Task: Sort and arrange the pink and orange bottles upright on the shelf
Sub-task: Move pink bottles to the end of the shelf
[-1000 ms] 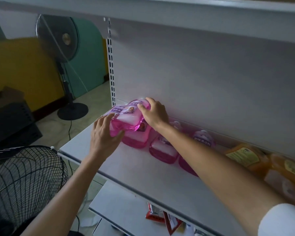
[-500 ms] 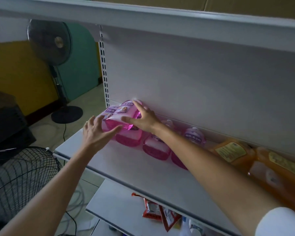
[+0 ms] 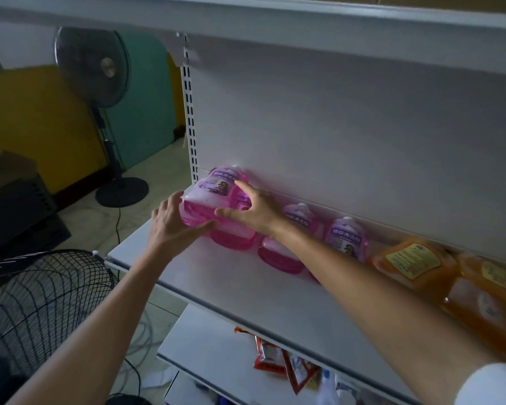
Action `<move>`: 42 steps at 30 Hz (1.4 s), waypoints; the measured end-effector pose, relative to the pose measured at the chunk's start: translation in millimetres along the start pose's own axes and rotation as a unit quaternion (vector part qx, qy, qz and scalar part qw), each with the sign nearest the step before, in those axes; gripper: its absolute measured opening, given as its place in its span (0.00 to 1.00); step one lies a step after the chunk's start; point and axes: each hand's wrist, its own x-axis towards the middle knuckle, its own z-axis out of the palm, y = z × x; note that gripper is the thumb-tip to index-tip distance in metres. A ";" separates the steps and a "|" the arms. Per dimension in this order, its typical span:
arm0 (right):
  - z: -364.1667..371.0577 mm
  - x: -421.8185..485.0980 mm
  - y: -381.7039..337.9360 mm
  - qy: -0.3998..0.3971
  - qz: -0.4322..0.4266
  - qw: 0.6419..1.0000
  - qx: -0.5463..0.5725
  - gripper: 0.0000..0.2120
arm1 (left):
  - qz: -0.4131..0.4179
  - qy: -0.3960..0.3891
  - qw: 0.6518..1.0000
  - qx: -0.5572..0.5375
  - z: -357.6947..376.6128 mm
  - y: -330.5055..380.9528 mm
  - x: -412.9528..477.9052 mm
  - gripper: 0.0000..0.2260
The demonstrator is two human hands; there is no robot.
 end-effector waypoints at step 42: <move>-322.5 -396.8 263.1 -0.051 0.310 0.847 -0.429 0.14 | 0.385 -0.332 0.841 0.187 275.9 420.6 -348.6 0.59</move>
